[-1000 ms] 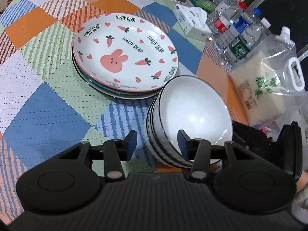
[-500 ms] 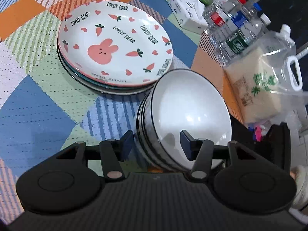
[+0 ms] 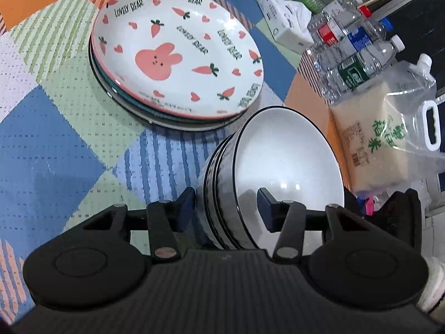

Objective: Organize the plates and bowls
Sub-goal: 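Close both tools on the rim of the three-bowl stack and lift, then carry the bowl stack over and lower it onto the bunny plate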

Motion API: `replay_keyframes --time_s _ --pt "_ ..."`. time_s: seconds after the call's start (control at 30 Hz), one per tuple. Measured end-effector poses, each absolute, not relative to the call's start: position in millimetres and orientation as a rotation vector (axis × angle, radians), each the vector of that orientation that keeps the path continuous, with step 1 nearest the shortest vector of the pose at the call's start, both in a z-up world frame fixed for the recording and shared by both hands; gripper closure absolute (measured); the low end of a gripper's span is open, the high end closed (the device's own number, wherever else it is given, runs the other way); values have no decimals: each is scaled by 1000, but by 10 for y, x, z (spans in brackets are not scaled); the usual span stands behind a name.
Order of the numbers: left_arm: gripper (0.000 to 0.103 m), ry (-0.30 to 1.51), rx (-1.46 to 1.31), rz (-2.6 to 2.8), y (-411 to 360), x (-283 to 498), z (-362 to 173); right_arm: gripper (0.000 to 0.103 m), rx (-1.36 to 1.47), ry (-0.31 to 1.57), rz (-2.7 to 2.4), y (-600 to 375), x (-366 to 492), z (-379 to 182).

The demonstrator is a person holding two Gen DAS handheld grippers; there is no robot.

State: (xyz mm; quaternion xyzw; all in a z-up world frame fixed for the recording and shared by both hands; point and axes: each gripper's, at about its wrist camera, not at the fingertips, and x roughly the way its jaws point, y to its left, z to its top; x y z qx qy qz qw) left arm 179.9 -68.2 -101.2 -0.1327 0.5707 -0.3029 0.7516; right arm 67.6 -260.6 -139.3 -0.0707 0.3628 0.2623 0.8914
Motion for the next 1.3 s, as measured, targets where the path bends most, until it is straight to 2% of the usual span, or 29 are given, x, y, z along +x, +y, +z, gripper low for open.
replay_keyframes --time_s 0.37,0.63,0.93,1.3 --pt "56 1269 -216 -696 -585 1597 -819 0 -126 751 556 -2513 480 -1268" --pt "56 1208 -214 -701 -404 1583 -498 0 -122 686 558 -2432 488 -1045" --pt "55 1135 -193 -660 -315 1848 -96 0 -128 597 573 -2349 647 -752" --pt "55 1096 -172 -604 -295 2525 176 0 -208 576 622 -2258 1346 -527"
